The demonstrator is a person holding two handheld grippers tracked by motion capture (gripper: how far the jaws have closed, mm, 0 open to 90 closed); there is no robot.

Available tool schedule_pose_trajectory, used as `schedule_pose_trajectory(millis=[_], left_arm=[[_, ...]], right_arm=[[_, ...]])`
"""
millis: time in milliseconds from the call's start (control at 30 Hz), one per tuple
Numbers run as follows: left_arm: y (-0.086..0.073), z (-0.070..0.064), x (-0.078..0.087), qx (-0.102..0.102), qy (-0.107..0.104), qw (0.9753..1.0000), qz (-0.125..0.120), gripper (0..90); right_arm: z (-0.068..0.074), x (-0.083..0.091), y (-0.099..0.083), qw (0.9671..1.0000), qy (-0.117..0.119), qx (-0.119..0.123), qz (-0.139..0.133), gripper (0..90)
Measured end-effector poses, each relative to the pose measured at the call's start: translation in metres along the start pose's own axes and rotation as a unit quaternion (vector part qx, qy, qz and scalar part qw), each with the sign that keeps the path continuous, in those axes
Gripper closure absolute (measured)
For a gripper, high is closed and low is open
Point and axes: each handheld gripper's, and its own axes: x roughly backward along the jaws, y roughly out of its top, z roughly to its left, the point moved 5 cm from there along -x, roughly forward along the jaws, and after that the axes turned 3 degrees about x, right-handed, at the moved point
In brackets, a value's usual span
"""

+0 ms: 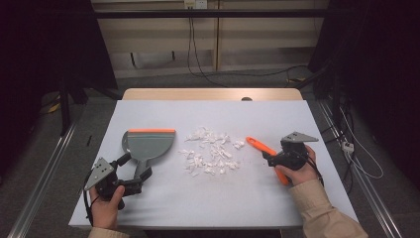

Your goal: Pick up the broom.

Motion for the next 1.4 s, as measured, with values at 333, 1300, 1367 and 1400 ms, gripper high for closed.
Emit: schedule_pose_trajectory(millis=[333,1300,1367,1400], left_arm=[[-0.001,-0.002,-0.001,-0.003,-0.005,1.0,0.008,3.9],[0.0,-0.005,0.0,-0.013,-0.003,0.9999,0.004,4.2],[0.0,-0.005,0.001,-0.014,-0.002,0.9999,0.003,4.3],[0.001,-0.005,0.001,-0.014,-0.001,0.9999,0.002,4.3]], right_arm=[[-0.007,-0.017,-0.001,0.9967,-0.003,0.012,0.08,28.0],[-0.009,-0.032,0.006,0.9786,0.027,-0.002,0.204,65.1],[-0.009,-0.032,0.006,0.9787,0.029,-0.005,0.203,66.0],[-0.01,-0.033,0.006,0.9784,0.03,-0.009,0.204,67.9]])
